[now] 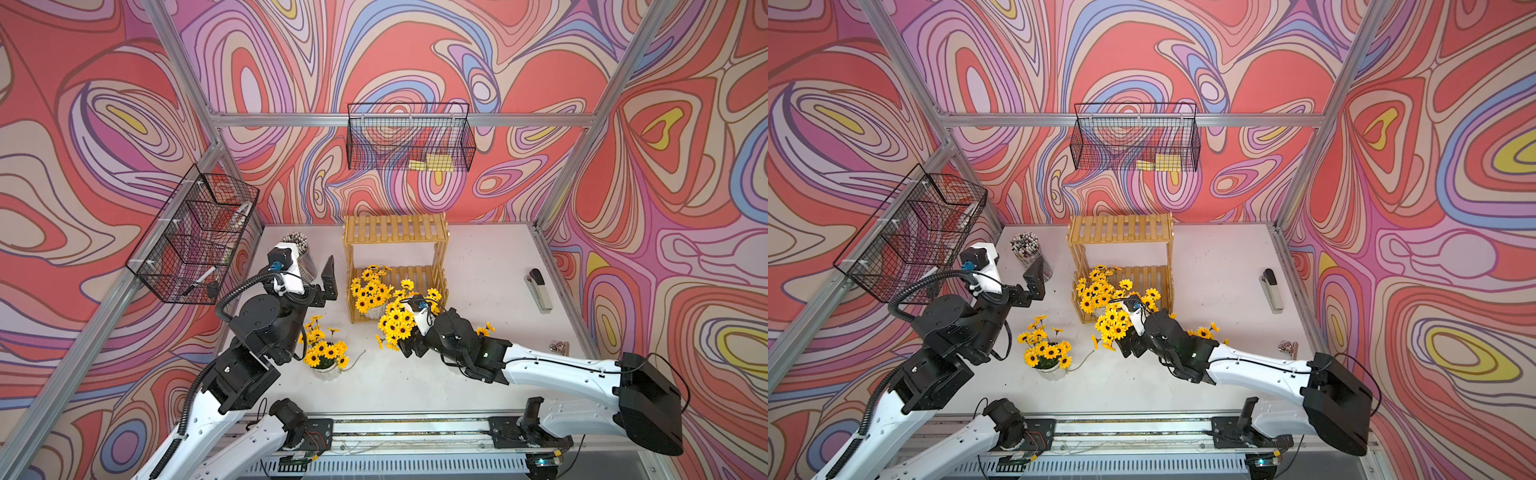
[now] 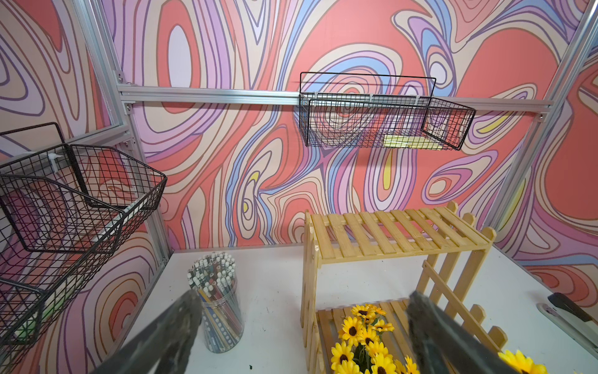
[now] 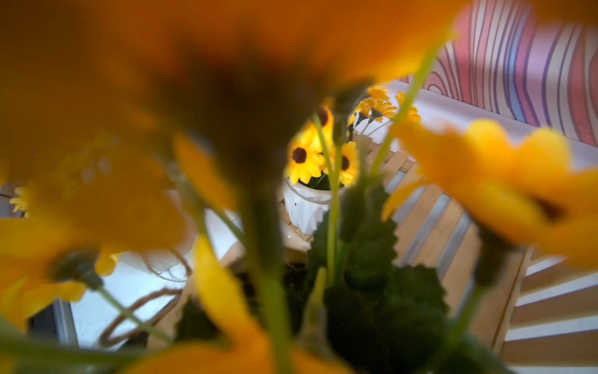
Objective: Take the sunflower pots off the shelves
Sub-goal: Place the sunflower pot at the center of the board.
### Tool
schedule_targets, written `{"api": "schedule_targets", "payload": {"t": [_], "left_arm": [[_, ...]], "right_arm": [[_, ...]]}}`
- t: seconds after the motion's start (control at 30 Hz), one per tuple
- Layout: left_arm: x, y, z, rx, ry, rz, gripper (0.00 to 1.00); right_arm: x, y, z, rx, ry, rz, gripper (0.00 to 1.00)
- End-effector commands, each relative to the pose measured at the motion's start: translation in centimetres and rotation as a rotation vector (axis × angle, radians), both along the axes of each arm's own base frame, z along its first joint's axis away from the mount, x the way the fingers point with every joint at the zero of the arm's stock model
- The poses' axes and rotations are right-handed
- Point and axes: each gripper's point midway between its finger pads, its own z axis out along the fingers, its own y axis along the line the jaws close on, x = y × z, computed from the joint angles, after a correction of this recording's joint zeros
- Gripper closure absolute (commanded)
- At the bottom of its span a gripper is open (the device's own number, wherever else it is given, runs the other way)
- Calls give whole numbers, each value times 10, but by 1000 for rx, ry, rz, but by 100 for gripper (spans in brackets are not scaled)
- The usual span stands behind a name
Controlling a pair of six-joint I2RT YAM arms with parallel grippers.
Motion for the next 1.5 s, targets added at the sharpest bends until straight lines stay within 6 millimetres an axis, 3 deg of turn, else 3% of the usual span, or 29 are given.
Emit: {"api": "schedule_targets", "payload": {"t": [0.0, 0.63, 1.1, 1.47], "left_arm": [[-1, 3, 7, -11, -30, 9, 0], [-6, 6, 10, -18, -33, 6, 0], [-9, 10, 11, -23, -39, 12, 0], [-12, 14, 12, -23, -43, 20, 0]], "right_arm": [[-3, 19, 19, 85, -24, 37, 81], [-35, 62, -27, 71, 30, 177, 82], [-40, 79, -66, 28, 71, 225, 83], [-45, 91, -85, 13, 82, 263, 83]]}}
